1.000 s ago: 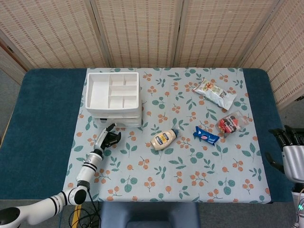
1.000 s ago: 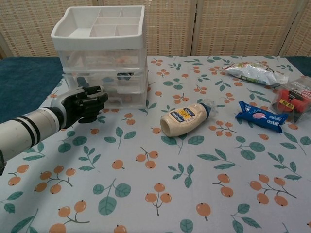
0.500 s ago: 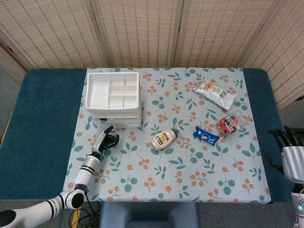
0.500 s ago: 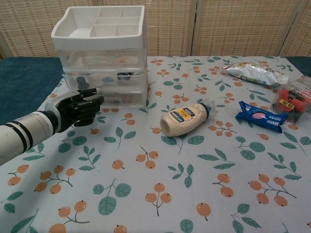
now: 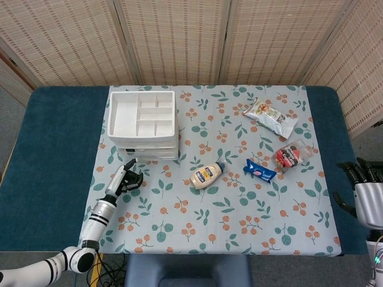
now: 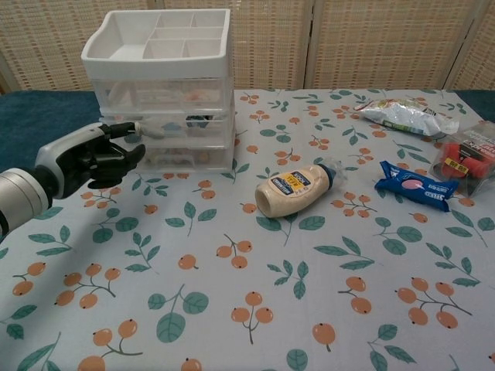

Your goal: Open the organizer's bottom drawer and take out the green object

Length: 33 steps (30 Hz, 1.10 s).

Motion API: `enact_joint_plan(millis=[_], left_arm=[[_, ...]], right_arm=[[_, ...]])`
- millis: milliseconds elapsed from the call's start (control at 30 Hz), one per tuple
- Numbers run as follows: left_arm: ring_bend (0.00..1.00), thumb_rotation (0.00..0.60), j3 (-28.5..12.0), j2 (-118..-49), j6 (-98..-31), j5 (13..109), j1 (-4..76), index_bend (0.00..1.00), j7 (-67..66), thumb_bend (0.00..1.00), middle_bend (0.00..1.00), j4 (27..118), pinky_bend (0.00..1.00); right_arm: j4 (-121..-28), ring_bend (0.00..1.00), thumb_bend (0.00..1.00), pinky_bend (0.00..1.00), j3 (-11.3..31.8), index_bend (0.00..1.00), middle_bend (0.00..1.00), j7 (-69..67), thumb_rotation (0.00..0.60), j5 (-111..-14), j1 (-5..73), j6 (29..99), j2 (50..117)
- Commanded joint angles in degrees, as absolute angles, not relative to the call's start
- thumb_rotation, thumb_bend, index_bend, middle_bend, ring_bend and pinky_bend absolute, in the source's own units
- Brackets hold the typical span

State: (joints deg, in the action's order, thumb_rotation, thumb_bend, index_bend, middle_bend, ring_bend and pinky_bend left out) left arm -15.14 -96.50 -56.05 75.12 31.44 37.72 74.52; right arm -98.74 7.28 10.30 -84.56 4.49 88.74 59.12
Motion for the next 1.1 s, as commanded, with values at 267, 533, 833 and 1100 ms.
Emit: enact_joint_plan(millis=[267,533,833,1100], left_arm=[[1.0,0.6,-14.86,-94.24,-62.08,78.26,32.98,0.27,20.84,0.54,0.97,75.81,1.0],[1.0,0.6,-16.26,-95.52,-62.23,77.19,35.86,0.26,14.4,0.54,0.96,71.96,1.0],[1.0,0.6,-15.52,-97.36,-61.2,76.04,37.15,0.26,13.34,0.54,0.96,69.69,1.0],[1.0,0.6,-15.2,-98.2,-60.93,75.67,37.91,0.26,13.33,0.54,0.96,68.45,1.0]], right_arm=[[-98.46,0.16,0.29,0.25,7.32,0.2,0.25,10.15,0.6,-84.61,4.81,88.4,59.44],[-98.6,0.16,0.29,0.25,7.52,0.2,0.25,10.24,0.6,-84.45,4.54,89.01,59.02],[-98.83,0.16,0.29,0.25,7.43,0.2,0.25,10.31,0.6,-84.22,4.19,89.3,58.84],[-98.73,0.16,0.29,0.25,7.38,0.2,0.25,10.29,0.6,-83.94,4.05,89.24,58.86]])
